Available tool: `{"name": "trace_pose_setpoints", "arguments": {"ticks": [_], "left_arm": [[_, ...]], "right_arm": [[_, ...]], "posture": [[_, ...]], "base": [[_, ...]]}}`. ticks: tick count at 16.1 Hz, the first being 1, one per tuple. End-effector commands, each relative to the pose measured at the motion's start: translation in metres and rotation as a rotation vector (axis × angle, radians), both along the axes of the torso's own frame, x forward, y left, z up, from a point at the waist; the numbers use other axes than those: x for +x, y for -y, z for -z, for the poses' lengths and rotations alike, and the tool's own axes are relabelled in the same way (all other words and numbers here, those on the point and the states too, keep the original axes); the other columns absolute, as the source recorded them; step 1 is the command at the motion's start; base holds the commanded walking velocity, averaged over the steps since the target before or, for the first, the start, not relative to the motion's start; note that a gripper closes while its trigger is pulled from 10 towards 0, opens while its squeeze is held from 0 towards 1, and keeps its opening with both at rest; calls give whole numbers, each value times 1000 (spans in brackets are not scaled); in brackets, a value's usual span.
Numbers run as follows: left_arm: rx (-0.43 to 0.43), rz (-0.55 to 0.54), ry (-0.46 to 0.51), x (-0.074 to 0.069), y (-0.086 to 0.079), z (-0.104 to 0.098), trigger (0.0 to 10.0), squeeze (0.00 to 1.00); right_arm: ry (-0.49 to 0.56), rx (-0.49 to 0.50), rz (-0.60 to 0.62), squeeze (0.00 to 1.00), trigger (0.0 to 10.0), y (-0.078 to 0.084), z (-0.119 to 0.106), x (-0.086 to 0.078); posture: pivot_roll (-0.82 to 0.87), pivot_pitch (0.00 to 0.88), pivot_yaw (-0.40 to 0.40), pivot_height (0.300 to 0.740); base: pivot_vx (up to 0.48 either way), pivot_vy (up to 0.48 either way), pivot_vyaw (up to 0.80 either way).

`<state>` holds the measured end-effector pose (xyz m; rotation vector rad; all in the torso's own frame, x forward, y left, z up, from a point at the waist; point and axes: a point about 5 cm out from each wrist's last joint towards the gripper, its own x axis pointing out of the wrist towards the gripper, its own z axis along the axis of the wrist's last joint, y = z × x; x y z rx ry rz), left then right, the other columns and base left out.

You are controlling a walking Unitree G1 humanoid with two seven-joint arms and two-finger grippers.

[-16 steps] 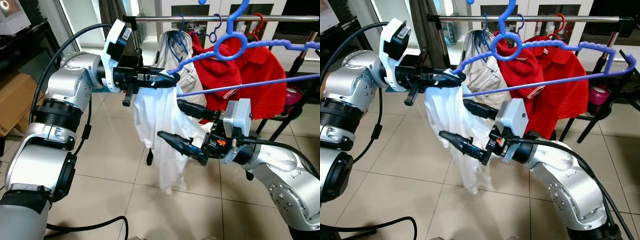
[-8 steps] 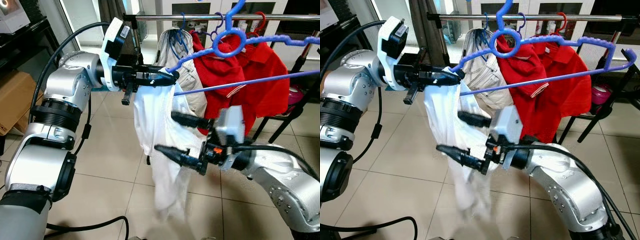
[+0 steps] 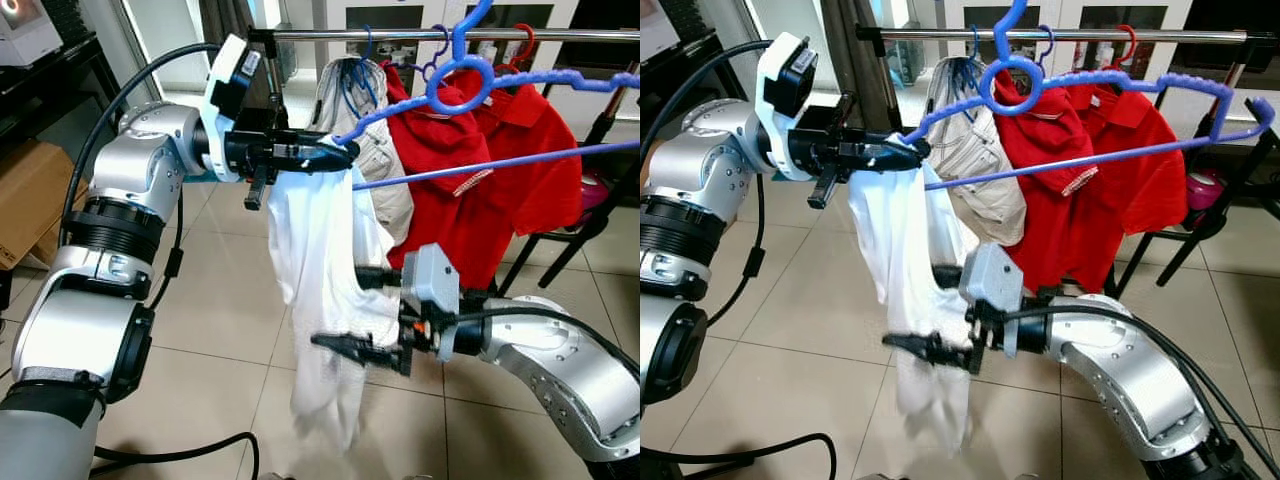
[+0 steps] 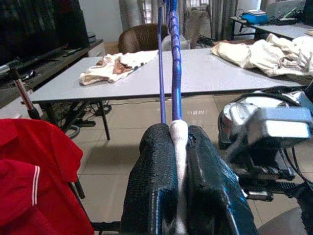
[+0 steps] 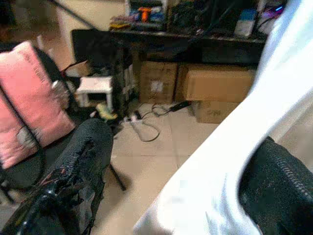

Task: Hang hanger

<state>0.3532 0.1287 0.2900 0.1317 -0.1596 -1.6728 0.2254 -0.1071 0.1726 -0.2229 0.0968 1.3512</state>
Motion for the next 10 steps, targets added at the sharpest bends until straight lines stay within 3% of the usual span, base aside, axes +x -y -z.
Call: {"name": "trace_pose_setpoints", "arguments": {"ticks": [1,4,5,6,10], "left_arm": [[-21,-18,65,0,-3,-17,0,0],[-28,-37,72,1,-6,-20,0,0],[-29,-46,71,2,-7,-21,0,0],[-29,-60,70,3,-10,-21,0,0],[-23,-95,63,6,-16,-20,0,0]], "right_arm": [[-62,-75,-43,0,10000,4,16,-5],[-132,-145,-56,0,10000,13,35,-7],[-150,-154,-47,0,1059,16,40,-6],[-173,-171,-36,0,0,21,48,-6],[-226,-192,-27,0,0,30,62,-9]], "posture": [[-234,14,128,740],[-230,12,130,740],[-229,13,130,740],[-226,17,131,740],[-220,25,136,740]], "base": [[0,0,0],[0,0,0],[0,0,0],[0,0,0],[0,0,0]]}}
